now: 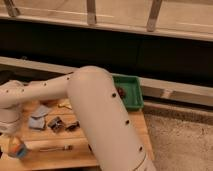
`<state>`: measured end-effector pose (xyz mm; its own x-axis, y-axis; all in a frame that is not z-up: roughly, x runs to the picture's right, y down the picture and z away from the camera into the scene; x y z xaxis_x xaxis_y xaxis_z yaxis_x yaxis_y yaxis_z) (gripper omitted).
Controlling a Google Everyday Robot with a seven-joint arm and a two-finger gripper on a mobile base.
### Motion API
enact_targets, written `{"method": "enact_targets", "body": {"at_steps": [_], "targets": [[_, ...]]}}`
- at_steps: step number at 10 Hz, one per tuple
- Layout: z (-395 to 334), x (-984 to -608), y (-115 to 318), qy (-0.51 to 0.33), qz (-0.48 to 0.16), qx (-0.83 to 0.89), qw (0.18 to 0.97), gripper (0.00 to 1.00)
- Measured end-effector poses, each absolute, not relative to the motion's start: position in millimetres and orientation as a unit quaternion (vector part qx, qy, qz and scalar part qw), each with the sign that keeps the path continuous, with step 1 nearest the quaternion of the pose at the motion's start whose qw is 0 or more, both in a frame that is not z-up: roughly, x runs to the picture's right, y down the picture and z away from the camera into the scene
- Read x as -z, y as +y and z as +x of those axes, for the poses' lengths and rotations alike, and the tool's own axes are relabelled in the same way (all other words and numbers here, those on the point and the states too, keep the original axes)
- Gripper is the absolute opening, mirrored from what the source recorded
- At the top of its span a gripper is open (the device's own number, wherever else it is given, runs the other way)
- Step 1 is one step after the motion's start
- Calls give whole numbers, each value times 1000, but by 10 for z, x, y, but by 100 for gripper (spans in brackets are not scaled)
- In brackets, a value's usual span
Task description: Place apple in plastic cup
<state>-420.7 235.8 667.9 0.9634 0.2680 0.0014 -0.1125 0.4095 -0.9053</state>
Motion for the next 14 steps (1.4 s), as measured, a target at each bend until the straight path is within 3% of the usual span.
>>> {"method": "enact_targets", "body": {"at_steps": [8,14], "targets": [[-4111,-6635,2262,-80,-516,-123,844,69],[-3709,-6377,1527,-92,-429,-196,877,69]]}}
